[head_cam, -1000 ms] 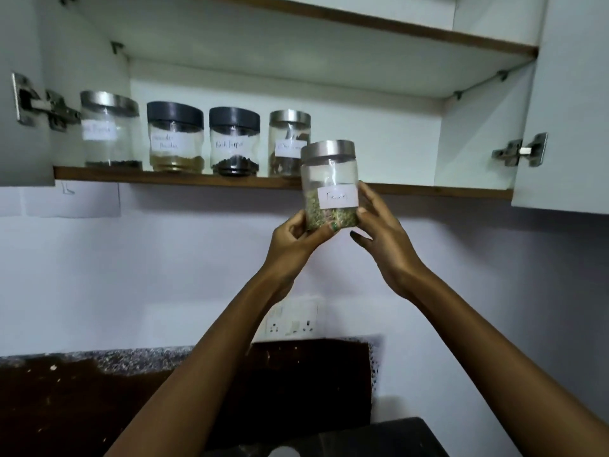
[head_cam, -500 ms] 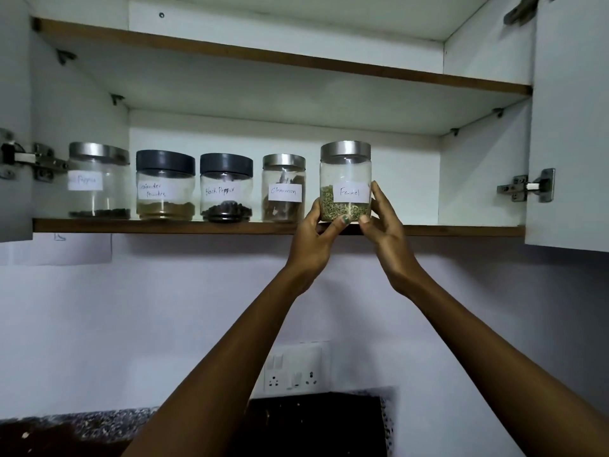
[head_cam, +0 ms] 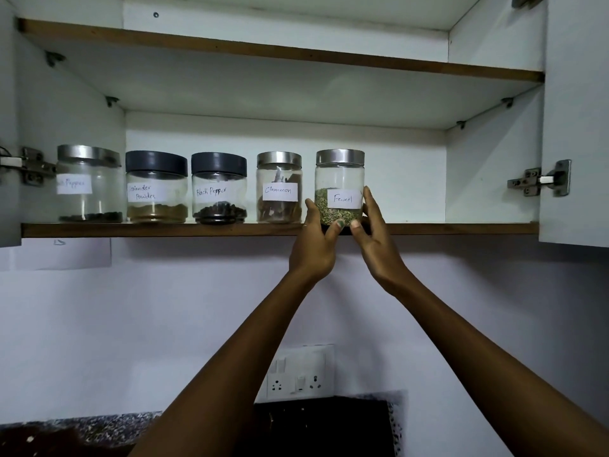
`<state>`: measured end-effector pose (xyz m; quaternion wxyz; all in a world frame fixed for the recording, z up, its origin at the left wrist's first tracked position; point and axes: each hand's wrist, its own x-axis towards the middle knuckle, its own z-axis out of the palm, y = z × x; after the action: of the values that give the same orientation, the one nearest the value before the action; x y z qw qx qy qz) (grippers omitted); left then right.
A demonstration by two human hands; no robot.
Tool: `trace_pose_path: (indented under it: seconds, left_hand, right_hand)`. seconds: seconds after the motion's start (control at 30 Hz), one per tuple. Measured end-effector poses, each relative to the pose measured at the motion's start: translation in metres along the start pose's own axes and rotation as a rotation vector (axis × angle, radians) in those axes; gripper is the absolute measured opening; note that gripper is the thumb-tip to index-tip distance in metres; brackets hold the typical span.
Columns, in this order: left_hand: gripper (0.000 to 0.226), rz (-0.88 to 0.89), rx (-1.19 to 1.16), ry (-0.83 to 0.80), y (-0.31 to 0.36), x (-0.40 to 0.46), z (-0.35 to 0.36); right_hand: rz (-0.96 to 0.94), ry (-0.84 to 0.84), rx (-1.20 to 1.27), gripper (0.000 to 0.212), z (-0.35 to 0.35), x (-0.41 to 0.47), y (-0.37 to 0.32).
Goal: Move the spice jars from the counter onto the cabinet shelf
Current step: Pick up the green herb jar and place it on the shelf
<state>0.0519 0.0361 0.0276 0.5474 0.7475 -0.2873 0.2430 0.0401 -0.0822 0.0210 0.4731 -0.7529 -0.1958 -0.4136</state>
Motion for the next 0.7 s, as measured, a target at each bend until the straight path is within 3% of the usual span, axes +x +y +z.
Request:
trace_pose_path:
  seconds: [0.23,0.47,0.7]
  left_hand:
    - [0.059,-0.068,0.37,0.177,0.005,-0.002,0.01]
    - [0.08,0.06,0.443,-0.009,-0.004,-0.02,0.016]
    - [0.096,0.069,0.579,-0.02,-0.007,-0.024,0.014]
  right_hand:
    - [0.053,-0.011,-0.286,0.057,0.007,0.009,-0.002]
    - [0.055,0.039,-0.391,0.057,0.014,0.007,0.001]
    - [0.07,0.11,-0.463,0.055,0.021,0.009,0.004]
